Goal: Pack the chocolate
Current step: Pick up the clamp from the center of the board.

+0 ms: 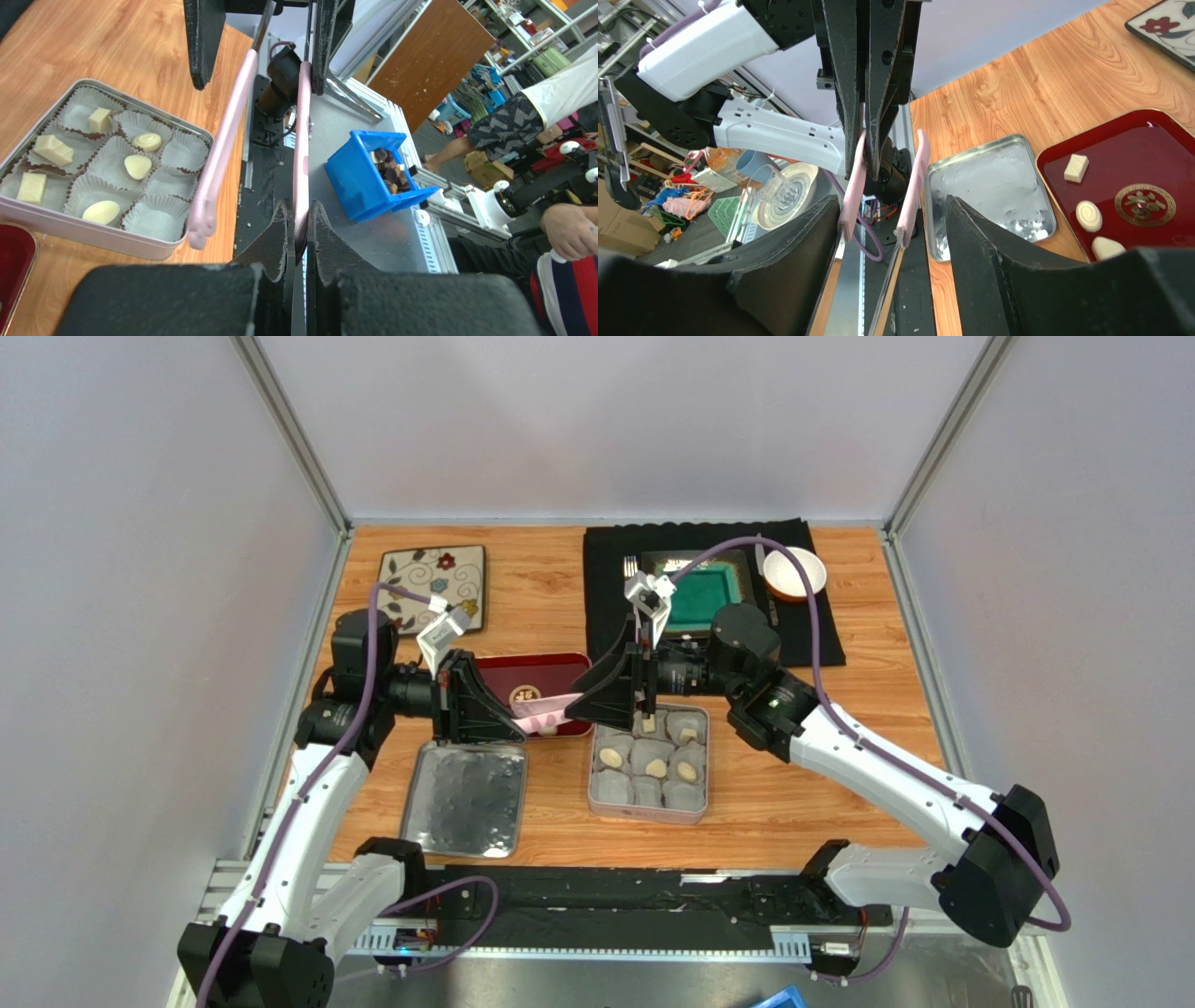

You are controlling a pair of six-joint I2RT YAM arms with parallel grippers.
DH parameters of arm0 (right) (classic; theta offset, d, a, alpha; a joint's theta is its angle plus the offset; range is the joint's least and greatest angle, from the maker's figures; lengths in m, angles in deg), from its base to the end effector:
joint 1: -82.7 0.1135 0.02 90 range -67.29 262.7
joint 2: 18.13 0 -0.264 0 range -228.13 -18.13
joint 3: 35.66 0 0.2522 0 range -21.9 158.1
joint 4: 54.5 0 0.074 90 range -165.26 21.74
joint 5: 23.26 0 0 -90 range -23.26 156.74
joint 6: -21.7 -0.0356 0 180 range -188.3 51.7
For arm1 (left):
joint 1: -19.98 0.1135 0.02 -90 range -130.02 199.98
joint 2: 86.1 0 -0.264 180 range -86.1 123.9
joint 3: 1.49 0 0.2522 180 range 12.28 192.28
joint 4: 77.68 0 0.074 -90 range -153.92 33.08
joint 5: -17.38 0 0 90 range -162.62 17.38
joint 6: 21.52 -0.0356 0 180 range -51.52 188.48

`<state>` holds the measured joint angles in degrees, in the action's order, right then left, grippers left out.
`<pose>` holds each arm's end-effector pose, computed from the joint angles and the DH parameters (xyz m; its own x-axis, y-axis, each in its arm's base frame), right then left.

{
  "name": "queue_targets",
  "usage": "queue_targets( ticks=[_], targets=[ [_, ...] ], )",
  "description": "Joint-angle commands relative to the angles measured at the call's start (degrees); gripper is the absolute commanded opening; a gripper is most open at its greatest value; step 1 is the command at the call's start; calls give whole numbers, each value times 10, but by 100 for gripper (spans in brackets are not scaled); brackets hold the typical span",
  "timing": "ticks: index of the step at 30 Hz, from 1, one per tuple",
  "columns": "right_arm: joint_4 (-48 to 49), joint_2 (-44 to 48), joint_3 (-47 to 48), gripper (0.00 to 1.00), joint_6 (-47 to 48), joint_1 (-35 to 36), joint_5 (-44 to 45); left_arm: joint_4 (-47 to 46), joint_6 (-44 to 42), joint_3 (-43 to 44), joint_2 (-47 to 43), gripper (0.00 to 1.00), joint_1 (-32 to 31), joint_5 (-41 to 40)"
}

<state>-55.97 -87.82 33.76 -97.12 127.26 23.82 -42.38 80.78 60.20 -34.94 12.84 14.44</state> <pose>0.1829 0.2141 0.3569 -0.5004 0.0026 -0.8658 -0.8647 0.0490 0.5000 0.1655 -0.0566 0.3335 -0.5992 0.0641 -0.7980 0.7968 -0.0493 -0.6023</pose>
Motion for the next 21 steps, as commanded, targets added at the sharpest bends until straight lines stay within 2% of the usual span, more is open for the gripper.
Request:
queue_targets(
  ticks=[1,8,18,21],
  targets=[
    [-36,36,4,60,32,3,8,-9,-1,13,0,0,4,4],
    [-33,45,10,62,25,2,8,-7,-3,13,-4,0,4,1],
    [-25,35,10,47,-8,1,-23,12,-20,19,-5,0,4,-1],
    [-32,52,7,48,-3,2,-20,32,-33,23,-6,0,4,-2]
  ],
)
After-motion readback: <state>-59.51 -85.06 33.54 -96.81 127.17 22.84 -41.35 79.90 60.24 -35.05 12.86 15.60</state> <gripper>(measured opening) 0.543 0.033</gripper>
